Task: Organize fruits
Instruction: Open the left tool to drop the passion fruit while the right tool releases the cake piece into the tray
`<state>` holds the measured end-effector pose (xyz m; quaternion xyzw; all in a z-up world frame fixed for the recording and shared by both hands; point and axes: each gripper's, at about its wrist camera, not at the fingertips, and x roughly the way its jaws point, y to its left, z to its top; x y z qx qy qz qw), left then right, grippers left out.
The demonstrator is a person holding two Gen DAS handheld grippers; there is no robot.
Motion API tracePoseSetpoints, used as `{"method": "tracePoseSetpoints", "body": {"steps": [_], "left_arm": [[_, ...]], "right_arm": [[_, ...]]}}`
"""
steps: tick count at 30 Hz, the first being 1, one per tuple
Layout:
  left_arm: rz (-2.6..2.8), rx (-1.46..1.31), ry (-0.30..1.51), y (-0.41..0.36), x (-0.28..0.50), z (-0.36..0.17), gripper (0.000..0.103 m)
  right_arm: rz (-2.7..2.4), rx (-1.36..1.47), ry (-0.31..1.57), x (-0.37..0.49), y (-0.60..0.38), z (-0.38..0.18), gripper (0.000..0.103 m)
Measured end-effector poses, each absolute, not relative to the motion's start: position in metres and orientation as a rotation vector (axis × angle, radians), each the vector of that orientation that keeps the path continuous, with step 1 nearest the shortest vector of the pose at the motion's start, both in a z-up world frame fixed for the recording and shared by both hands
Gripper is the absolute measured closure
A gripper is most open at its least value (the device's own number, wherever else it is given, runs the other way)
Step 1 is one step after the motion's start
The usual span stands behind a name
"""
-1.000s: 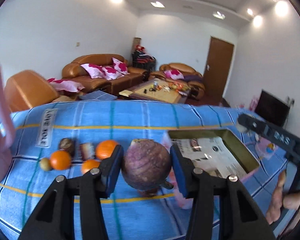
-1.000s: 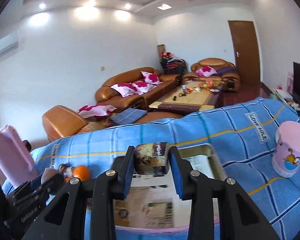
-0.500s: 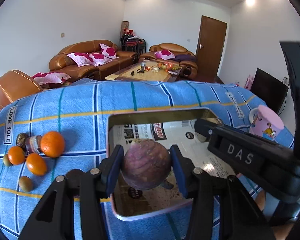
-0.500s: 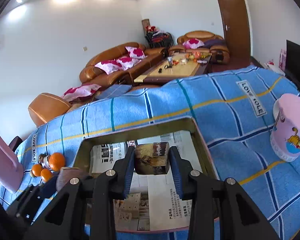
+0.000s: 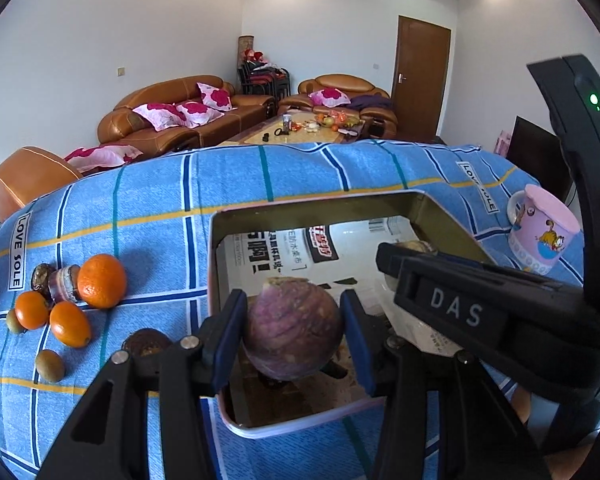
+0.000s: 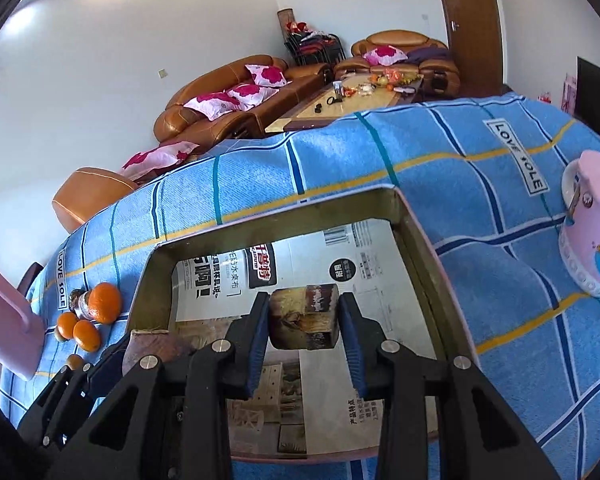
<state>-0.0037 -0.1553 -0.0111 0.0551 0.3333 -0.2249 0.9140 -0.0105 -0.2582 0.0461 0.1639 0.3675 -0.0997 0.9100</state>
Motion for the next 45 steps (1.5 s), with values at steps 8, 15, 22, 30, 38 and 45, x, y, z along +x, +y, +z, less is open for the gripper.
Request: {"method": "tracePoseSetpoints", "body": {"steps": [8, 15, 22, 30, 38, 45], "left_arm": [[-0.463, 0.115, 0.686, -0.157, -0.003, -0.010, 0.053], [-0.464, 0.102, 0.636, -0.154, -0.010, -0.004, 0.039], [-0.472, 0.104, 0.563, -0.148, -0.022, 0.012, 0.005], [-0.319, 0.064, 0.518, -0.111, -0.019, 0.036, 0.000], [-0.146, 0.115, 0.489, -0.054, -0.004, 0.041, 0.000], [-0.066, 0.127, 0.467, -0.015, 0.008, 0.032, 0.000]], "right_arm": [[-0.169, 0.423, 0.771, -0.010, -0.263, 0.044, 0.066], [-0.120, 0.501, 0.742, -0.013, -0.266, 0.047, 0.065], [-0.087, 0.559, 0.635, -0.022, -0.266, 0.061, 0.064], [-0.135, 0.497, 0.317, -0.058, -0.257, 0.094, 0.032], [-0.181, 0.371, 0.213, -0.069, -0.237, 0.096, 0.027], [-0.153, 0.288, 0.235, -0.063, -0.218, 0.088, 0.027]]}}
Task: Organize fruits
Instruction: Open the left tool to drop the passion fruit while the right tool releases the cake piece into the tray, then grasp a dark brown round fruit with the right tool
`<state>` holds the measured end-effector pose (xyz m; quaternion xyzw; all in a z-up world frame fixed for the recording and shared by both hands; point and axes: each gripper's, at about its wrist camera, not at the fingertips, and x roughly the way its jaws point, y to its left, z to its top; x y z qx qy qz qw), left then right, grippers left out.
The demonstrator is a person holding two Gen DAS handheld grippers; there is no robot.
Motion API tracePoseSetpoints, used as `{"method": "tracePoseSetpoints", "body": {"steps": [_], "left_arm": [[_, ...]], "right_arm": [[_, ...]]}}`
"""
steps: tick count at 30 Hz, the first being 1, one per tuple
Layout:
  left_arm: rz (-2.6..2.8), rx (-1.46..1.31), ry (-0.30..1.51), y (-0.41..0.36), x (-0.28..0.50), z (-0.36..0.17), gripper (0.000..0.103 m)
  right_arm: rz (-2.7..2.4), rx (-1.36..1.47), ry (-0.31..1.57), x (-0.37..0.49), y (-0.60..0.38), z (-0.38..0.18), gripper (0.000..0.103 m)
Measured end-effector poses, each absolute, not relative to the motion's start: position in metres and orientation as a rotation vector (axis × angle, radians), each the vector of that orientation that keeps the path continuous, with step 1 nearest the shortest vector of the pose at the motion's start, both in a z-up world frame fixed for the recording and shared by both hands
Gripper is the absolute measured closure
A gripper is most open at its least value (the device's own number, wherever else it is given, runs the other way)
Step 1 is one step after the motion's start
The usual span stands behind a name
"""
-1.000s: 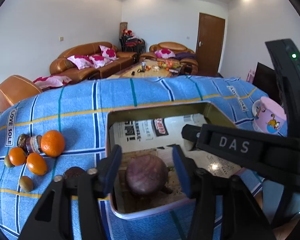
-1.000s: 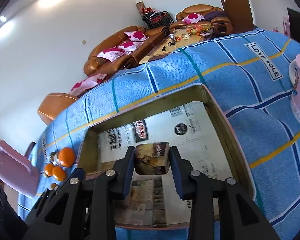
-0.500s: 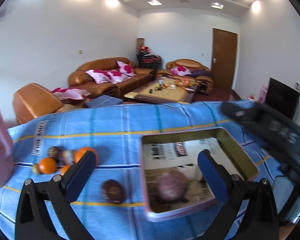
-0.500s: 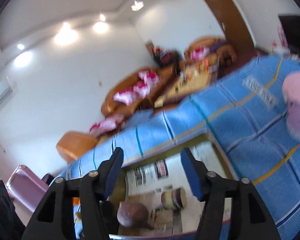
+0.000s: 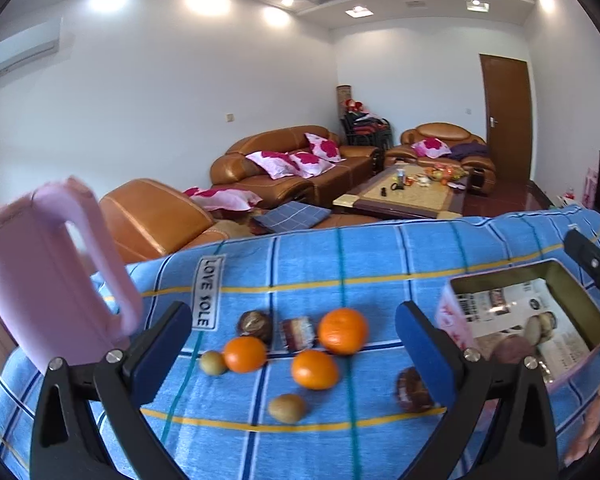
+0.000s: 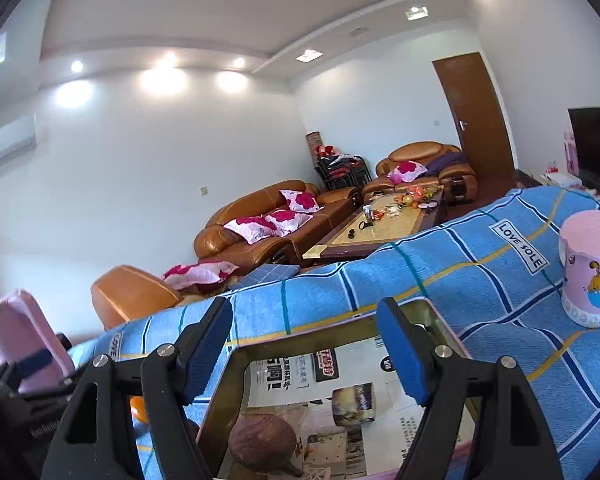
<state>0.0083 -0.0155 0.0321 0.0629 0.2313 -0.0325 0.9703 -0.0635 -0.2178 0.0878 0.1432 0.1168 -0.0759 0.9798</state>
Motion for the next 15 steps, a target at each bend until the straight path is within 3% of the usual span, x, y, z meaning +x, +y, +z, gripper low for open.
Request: {"method": "tracePoseSetpoints", "body": {"steps": [15], "left_arm": [[-0.059, 0.108, 0.516, -0.001, 0.009, 0.002, 0.000]], "right_arm": [[-0.140, 0.206, 0.251, -0.060, -0.201, 0.082, 0.027]]}}
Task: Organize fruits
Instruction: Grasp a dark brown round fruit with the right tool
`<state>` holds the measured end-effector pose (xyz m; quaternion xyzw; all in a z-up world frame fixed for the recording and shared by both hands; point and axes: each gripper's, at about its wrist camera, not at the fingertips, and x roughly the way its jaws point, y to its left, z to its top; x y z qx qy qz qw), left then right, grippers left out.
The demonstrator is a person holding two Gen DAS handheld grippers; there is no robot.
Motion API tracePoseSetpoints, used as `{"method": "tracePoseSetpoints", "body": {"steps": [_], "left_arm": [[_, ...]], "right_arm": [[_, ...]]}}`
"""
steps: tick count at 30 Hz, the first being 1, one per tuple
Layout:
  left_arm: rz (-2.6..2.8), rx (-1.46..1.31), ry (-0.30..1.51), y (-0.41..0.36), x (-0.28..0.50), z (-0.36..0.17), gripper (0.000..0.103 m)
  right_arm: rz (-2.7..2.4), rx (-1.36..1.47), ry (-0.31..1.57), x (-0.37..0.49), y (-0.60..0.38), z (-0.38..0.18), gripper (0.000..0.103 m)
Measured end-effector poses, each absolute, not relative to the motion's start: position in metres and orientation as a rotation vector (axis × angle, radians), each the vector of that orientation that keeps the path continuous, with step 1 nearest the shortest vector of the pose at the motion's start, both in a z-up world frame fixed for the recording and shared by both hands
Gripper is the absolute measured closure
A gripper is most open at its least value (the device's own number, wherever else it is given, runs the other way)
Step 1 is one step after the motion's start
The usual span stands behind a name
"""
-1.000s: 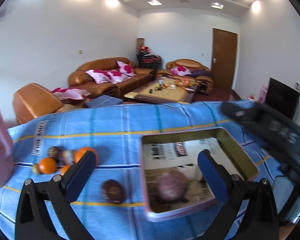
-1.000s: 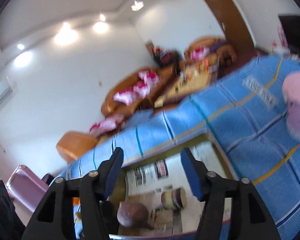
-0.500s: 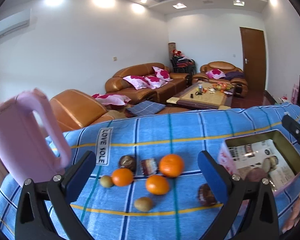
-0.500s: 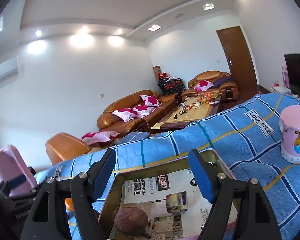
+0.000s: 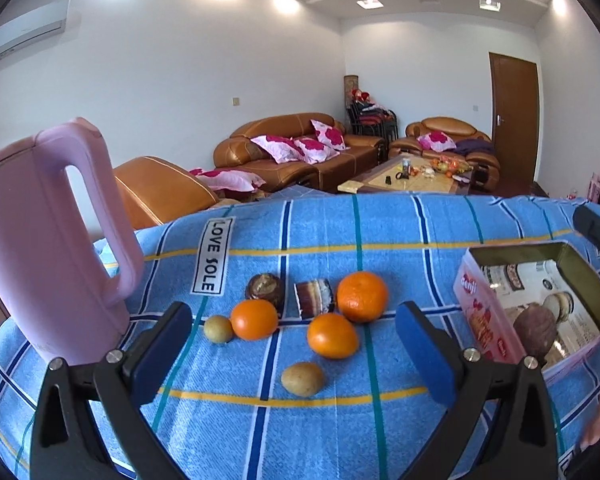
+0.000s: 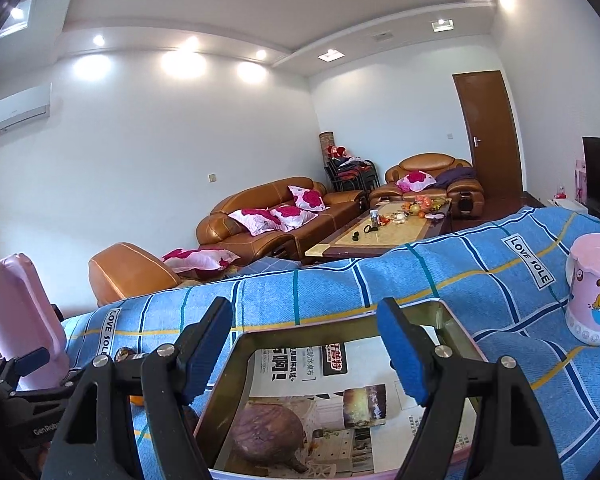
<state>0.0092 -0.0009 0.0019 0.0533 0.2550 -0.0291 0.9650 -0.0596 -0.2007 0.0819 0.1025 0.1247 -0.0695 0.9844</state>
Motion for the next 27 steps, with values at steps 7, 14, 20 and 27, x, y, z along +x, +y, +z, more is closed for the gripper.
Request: {"method": "tracePoseSetpoints", "body": {"steps": [7, 14, 20, 27], "left_arm": [[-0.061, 0.093, 0.539, 0.004, 0.014, -0.002, 0.000], [0.065, 0.041, 0.571, 0.041, 0.034, 0.002, 0.000], [0.185, 0.005, 0.584, 0.073, 0.047, 0.002, 0.000], [0.170, 0.014, 0.626, 0.076, 0.051, -0.004, 0.000]], "right_arm": [[-0.145, 0.168, 0.237, -0.063, -0.193, 0.083, 0.027], [-0.035, 0.138, 0.322, -0.055, -0.168, 0.091, 0.027], [0.152, 0.003, 0.505, -0.024, -0.129, 0.087, 0.031], [0.246, -0.169, 0.708, 0.005, -0.092, 0.058, 0.060]]}}
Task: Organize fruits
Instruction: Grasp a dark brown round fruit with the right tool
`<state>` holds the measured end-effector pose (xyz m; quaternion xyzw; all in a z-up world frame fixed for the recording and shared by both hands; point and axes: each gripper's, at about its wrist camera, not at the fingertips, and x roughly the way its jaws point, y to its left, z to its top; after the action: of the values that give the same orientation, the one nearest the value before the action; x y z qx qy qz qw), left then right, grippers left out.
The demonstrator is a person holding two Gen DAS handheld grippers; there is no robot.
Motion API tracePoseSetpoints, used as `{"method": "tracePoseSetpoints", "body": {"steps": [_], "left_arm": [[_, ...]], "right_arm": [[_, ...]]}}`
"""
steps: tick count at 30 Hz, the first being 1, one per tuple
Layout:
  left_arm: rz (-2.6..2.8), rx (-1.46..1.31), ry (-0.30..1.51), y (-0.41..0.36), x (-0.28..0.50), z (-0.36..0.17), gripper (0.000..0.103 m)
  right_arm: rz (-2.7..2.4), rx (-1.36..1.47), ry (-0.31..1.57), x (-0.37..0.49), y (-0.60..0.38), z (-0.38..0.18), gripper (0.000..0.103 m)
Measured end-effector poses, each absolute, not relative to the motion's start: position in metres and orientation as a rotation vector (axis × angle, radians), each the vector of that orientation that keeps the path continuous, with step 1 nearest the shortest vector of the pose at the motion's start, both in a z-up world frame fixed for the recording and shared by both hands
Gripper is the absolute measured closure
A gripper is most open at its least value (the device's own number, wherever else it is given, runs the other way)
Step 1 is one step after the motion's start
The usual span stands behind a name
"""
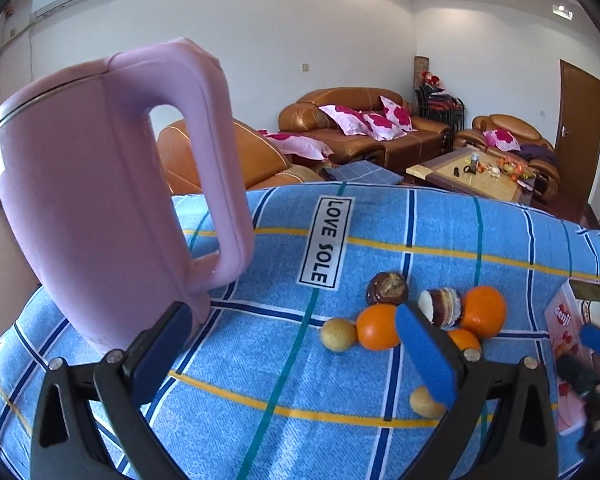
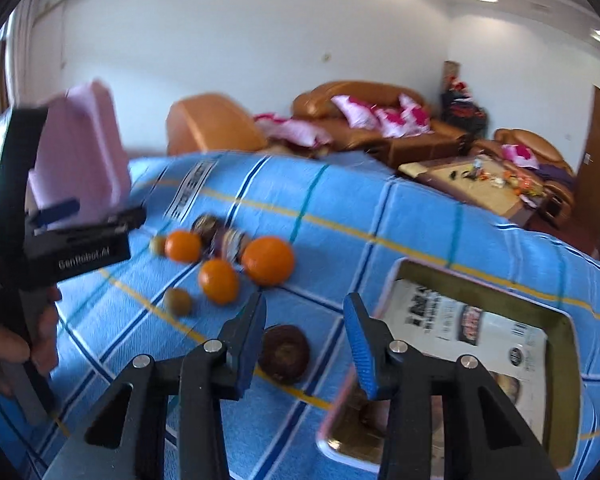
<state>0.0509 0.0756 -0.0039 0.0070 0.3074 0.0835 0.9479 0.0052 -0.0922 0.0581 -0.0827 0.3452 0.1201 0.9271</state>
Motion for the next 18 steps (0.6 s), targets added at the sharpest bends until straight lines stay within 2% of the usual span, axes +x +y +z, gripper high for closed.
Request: {"method": "tracePoseSetpoints", "body": {"steps": [6, 18], "left_arm": [[0.163, 0.042, 0.622, 0.072, 0.052, -0.001, 0.000], [0.158, 0.050, 0.620, 0.078, 0.056, 0.005, 0.000]], "right_arm": [[0.253, -0.287, 0.847, 0.022, -0.075, 0.035, 0.060], [0.258, -0.424, 0.963, 0.027, -0.065, 0.024, 0.064]]}}
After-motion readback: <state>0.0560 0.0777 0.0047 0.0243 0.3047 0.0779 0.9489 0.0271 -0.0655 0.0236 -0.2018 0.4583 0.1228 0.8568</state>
